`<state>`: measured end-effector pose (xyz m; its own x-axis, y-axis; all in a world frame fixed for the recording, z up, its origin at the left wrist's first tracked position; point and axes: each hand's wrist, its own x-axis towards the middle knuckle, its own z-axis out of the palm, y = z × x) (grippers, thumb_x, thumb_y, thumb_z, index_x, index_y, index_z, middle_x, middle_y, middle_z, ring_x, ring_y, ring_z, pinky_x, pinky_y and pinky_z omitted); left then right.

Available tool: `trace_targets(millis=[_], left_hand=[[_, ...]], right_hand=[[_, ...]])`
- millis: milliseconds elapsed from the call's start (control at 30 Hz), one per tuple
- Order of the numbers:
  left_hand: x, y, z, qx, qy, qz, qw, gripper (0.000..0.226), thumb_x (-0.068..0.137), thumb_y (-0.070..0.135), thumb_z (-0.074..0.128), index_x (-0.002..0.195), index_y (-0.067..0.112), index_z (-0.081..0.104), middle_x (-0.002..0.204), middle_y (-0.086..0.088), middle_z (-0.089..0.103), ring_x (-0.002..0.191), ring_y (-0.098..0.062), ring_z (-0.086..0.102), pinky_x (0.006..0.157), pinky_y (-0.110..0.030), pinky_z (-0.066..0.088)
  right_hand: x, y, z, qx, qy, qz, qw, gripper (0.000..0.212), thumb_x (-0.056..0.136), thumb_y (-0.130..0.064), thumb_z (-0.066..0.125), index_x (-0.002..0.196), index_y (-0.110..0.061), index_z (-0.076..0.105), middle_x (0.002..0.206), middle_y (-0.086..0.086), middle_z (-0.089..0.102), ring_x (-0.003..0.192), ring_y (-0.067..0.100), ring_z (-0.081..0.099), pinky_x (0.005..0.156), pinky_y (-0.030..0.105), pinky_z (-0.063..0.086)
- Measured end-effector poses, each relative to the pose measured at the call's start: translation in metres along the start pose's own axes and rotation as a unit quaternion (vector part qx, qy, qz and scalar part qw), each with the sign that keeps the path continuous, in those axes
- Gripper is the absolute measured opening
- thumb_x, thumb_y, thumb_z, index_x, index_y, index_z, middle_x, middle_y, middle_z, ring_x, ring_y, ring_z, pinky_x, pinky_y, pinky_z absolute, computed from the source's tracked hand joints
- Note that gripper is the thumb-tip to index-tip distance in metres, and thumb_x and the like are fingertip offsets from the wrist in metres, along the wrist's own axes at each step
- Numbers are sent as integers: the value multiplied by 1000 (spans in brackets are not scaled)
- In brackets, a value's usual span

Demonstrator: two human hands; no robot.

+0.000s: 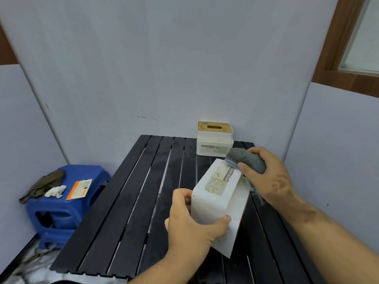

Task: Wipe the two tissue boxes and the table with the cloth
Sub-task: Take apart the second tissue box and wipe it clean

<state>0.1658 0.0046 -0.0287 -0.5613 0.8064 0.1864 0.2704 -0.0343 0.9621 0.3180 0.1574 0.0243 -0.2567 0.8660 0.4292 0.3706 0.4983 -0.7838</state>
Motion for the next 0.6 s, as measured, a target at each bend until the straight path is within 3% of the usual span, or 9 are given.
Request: trace_targets(millis=[100,167,233,300,400,467,533,600], left_hand=[[3,1,5,9,4,-18,1000,72,40,54,90,95,46,44,96,27,60,105,-20,57,79,-42,56],[2,6,8,29,9,-20,999,73,42,56,90,95,44,41,95,22,60,104,-19,54,73,-33,51],[2,15,10,74,-9,-15,997,79,46,57,91,99,42,35,99,21,55,103,-15,46,70,-24,39],[5,21,3,119,-64,-2,991,95,45,61,91,114,43,28,101,19,52,101,-12,43,76,-27,41],[20,33,-27,208,-188,21,960,116,44,59,92,132,50,17,102,17,55,104,-13,55,94,-40,50],[30,45,-51,279,-238,54,929,108,59,43,93,134,55,17,108,20,55,109,-7,54,102,-41,48],[41,61,-66,321,-240,96,911,97,73,28,88,135,56,20,114,25,51,115,-4,52,106,-42,47],[51,81,-66,363,-255,147,884,90,79,22,83,138,53,24,127,25,49,125,-7,47,111,-44,42]], right_hand=[[-17,-1,-11,-23,-42,-51,998,33,84,-23,79,106,-38,61,91,-12,63,74,9,62,67,18,51],[-32,-12,-20,-45,-77,-82,993,36,80,-21,82,104,-40,64,99,-20,64,86,0,63,75,8,48],[-43,-19,-30,-54,-104,-95,989,34,79,-21,84,104,-35,66,105,-17,66,97,3,63,81,9,48],[-52,-22,-41,-53,-104,-79,990,33,78,-21,84,102,-34,68,102,-15,67,95,3,64,78,11,50],[-58,-20,-56,-38,-78,-36,996,31,77,-17,85,95,-36,68,96,-11,70,88,3,65,72,15,55],[-60,-19,-63,-25,-71,-5,997,28,78,-16,84,91,-35,68,94,-7,71,80,6,67,62,18,57],[-61,-16,-68,-34,-70,14,997,24,78,-19,84,89,-33,68,90,-3,71,76,10,68,58,17,56],[-62,-12,-71,-51,-88,25,995,22,78,-22,84,89,-32,67,84,2,71,68,24,70,57,27,60]])
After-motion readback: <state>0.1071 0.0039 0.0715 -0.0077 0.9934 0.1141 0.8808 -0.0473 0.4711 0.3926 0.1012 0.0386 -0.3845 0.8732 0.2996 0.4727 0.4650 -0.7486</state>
